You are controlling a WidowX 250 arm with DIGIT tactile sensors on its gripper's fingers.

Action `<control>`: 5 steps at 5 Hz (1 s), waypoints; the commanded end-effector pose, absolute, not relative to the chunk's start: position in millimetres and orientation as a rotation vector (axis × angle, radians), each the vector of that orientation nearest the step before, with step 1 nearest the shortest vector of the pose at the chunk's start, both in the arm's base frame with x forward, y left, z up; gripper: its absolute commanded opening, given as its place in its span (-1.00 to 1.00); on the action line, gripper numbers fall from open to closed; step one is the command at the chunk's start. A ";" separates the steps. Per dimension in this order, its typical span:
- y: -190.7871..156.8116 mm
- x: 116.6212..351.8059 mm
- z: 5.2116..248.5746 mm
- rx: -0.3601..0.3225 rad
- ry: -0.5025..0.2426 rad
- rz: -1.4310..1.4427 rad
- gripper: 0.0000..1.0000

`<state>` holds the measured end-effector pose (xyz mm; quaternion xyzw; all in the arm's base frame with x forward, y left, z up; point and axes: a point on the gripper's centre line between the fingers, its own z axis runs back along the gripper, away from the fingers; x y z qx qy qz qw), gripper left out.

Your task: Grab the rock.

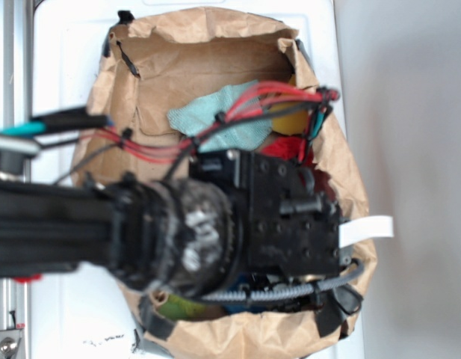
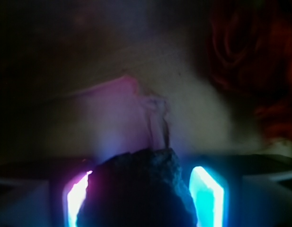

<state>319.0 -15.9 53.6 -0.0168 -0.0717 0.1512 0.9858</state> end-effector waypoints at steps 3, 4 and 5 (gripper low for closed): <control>21.8 320.5 135.1 -0.012 -0.162 0.175 -1.00; 26.0 314.5 148.3 -0.004 -0.112 0.149 -1.00; 40.8 298.9 166.1 -0.054 -0.114 0.149 -1.00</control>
